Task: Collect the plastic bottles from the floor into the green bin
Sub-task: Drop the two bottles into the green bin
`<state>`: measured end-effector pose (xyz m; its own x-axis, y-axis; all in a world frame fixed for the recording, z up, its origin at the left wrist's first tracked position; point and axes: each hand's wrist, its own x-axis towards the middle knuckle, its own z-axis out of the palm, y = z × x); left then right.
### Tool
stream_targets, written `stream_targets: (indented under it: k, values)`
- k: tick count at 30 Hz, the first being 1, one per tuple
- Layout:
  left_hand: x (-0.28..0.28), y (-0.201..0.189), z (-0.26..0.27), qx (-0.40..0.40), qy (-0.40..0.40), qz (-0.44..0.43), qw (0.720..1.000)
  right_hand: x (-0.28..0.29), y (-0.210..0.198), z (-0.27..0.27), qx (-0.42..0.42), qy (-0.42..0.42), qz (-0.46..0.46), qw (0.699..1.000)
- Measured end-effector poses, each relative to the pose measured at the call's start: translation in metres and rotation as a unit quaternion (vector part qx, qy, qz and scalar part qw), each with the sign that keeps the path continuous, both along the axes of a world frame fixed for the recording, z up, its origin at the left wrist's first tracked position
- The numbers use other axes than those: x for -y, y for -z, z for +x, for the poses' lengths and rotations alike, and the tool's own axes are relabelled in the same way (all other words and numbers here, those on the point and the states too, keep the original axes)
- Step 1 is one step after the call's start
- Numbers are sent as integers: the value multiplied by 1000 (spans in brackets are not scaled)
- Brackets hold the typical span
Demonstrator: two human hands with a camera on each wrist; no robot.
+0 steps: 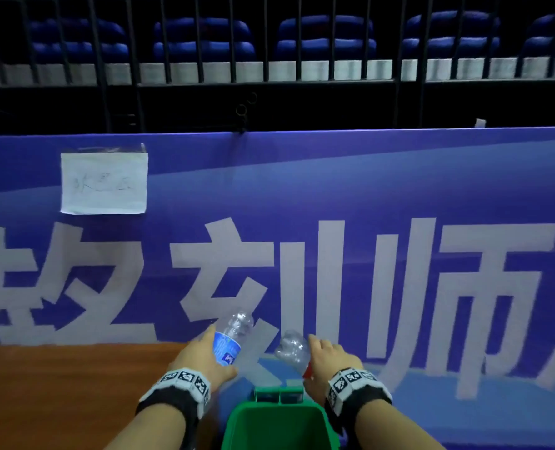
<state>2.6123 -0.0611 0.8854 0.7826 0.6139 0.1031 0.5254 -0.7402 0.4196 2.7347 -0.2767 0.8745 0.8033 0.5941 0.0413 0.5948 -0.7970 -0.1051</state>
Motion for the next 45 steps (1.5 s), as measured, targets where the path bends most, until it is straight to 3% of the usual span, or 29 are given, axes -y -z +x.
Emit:
stream_targets:
  k: [4,8,13,18,25,38,45]
  values:
    - [-19,8,50,8,-3,-37,999,-28,9,36,-3,-20,-11,1000]
    - [-39,12,100,-24,27,-26,999,-52,13,66,0,2,-17,1000]
    - [-63,19,149,-5,61,-27,998,-78,11,96,-1,31,-10,999]
    - [-79,47,171,-27,71,-16,997,-104,38,117,-21,47,7,999]
    - [-95,83,199,-67,27,-47,996,-129,76,171,-64,-5,-19,998]
    - [-55,114,273,-111,-35,-77,990,-96,106,299,-80,-52,-74,993]
    - [-34,118,290,-137,-83,-113,981,-99,112,335,-84,-105,-94,986]
